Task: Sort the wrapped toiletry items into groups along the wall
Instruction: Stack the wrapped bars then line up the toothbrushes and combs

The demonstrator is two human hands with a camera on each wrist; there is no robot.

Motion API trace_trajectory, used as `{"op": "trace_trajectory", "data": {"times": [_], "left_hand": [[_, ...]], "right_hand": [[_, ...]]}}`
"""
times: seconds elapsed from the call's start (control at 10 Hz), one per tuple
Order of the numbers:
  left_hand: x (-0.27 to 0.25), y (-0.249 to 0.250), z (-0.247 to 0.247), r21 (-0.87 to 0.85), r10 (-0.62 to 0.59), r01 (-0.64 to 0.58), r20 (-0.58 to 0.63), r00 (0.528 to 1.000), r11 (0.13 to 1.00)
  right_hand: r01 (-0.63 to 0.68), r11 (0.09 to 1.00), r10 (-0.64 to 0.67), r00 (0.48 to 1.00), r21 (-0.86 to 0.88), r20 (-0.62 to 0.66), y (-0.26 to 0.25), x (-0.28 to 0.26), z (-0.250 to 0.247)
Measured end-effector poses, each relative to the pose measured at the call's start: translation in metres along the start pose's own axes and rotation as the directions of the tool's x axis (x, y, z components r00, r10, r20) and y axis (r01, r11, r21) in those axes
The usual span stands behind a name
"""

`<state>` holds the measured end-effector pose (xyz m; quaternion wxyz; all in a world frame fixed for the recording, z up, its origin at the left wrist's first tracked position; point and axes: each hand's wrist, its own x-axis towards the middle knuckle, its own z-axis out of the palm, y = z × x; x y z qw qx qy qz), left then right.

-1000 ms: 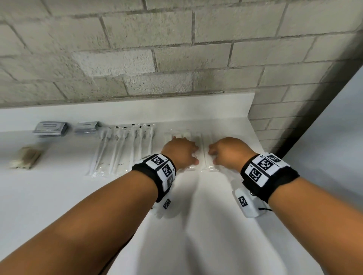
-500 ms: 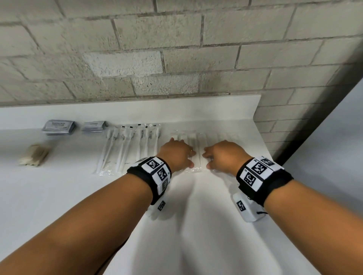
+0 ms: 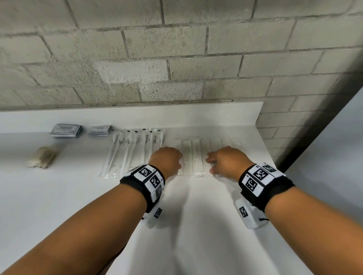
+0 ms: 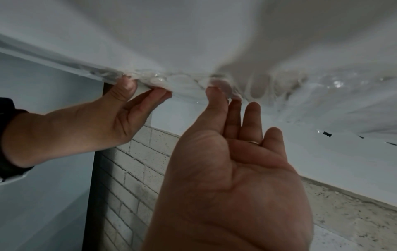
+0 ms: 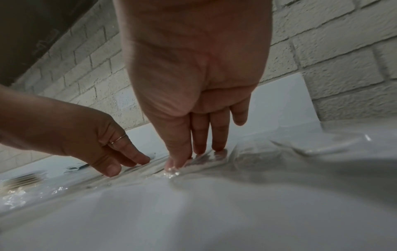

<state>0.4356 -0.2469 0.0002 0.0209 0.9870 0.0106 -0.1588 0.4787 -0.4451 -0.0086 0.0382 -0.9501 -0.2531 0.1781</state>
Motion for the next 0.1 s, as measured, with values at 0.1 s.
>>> {"op": "trace_trajectory", "data": {"times": [0.1], "left_hand": [[0.0022,-0.001,0.0021,-0.09,-0.015,0.01,-0.054,0.998,0.996]], "right_hand": [[0.006,1.0,-0.005,0.998,0.03,-0.057,0.0013,-0.0042,-0.0045]]}}
